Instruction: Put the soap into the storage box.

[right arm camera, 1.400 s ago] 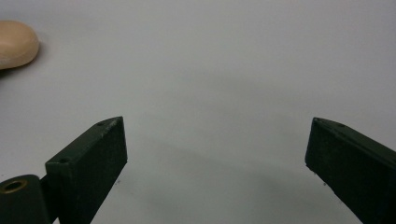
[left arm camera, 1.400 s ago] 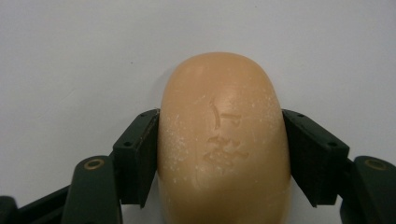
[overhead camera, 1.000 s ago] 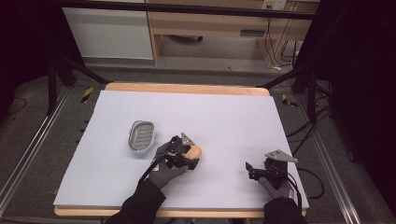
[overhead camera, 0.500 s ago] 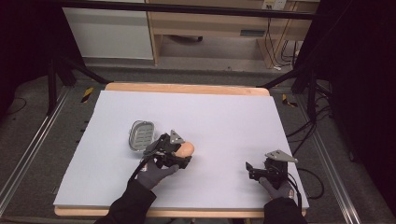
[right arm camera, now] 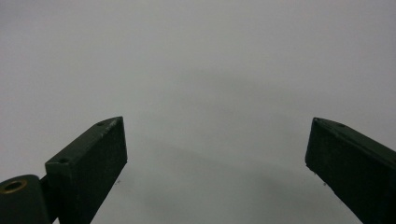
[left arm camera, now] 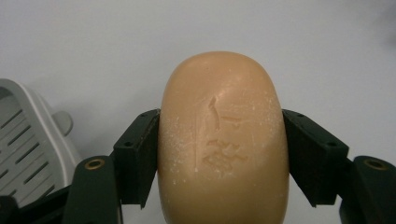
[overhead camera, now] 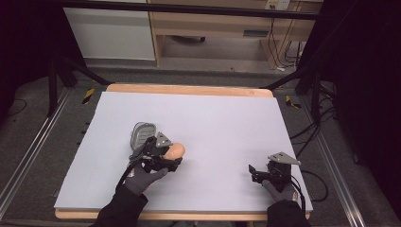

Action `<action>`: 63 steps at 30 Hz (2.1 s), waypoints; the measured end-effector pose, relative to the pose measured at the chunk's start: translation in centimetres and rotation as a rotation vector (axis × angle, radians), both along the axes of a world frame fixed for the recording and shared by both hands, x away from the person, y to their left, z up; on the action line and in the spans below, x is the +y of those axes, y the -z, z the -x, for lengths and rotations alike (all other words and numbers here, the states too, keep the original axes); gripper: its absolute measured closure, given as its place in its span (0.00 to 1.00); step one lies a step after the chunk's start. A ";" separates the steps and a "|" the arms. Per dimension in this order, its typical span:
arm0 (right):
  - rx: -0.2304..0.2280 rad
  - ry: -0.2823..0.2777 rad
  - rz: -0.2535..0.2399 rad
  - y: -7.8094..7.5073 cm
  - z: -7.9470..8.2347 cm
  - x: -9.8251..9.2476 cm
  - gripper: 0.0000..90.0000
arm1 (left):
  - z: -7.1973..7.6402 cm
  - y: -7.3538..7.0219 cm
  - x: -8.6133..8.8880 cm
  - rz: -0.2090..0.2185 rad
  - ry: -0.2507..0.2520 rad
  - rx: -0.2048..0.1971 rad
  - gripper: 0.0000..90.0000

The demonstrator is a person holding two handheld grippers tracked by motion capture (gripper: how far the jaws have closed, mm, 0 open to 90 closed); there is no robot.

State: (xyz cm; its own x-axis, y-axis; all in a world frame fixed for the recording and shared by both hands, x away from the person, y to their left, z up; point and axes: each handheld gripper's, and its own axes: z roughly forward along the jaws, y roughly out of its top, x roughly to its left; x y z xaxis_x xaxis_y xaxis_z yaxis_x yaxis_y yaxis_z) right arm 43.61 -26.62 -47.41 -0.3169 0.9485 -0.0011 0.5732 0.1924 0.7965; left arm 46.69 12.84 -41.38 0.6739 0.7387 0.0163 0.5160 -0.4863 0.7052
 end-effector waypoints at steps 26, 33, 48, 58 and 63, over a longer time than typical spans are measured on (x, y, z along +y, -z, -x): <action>-0.005 -0.017 0.000 -0.1 0.1 0.3 0.06 | -1.2 -1.6 4.5 0.048 -0.144 -0.046 0.36; -0.004 -0.017 0.000 -0.1 0.1 0.3 0.06 | -1.8 -2.2 5.7 0.070 -0.176 -0.057 0.36; 0.000 -0.014 0.005 0.0 0.0 0.4 0.06 | -3.9 -2.7 7.1 0.099 -0.231 -0.065 0.36; 0.002 -0.016 0.005 0.0 0.0 0.5 0.06 | -5.3 -1.3 7.6 0.080 -0.268 -0.047 0.36; 0.004 -0.016 0.003 0.1 0.0 0.5 0.06 | -5.7 -0.6 8.1 0.076 -0.286 -0.037 0.36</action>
State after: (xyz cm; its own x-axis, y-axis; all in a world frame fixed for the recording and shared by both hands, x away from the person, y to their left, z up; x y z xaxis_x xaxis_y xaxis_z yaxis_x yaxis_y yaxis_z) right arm 43.60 -26.12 -47.49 -0.3319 0.9433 -0.0025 0.5731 0.2038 0.7937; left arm 52.37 20.93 -40.76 0.4384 0.8984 -0.0256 0.5981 -0.2703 0.7545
